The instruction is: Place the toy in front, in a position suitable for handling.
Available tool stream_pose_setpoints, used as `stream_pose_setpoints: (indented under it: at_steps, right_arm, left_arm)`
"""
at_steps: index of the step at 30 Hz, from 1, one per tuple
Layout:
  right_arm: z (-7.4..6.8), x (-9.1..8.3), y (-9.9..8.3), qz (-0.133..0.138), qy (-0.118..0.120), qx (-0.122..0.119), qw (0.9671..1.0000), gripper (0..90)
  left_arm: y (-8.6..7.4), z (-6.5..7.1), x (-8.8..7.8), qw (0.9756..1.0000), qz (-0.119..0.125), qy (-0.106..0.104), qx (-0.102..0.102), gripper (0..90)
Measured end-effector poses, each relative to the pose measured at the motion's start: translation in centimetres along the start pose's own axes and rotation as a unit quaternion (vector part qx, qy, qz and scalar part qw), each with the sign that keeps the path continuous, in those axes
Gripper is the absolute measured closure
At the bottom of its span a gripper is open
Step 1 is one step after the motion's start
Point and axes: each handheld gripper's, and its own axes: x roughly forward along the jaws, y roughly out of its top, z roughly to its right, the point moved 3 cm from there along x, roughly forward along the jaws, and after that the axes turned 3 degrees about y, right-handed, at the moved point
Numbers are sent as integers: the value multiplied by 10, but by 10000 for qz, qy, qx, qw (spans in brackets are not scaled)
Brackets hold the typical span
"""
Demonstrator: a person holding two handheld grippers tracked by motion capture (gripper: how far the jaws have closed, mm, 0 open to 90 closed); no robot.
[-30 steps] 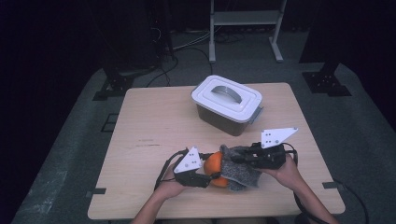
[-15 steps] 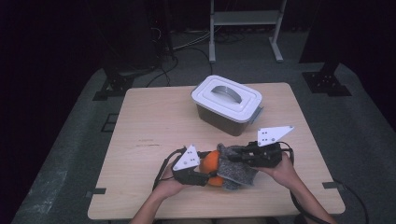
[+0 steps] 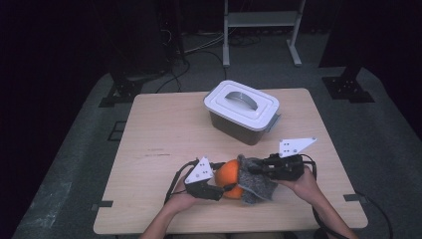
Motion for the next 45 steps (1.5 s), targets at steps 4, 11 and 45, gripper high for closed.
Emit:
stream_pose_setpoints:
  at_steps: [4,11,45]
  right_arm:
    - [7,-6,-13,-102,-101,222,9997,787]
    - [-1,-14,4,-45,-104,29,9999,787]
    - [-9,5,29,-257,-87,-392,9989,783]
  left_arm:
    - [1,-2,-4,10000,-20,44,26,342]
    - [11,0,-8,9999,-38,51,104,345]
    - [13,8,5,9991,-234,363,44,306]
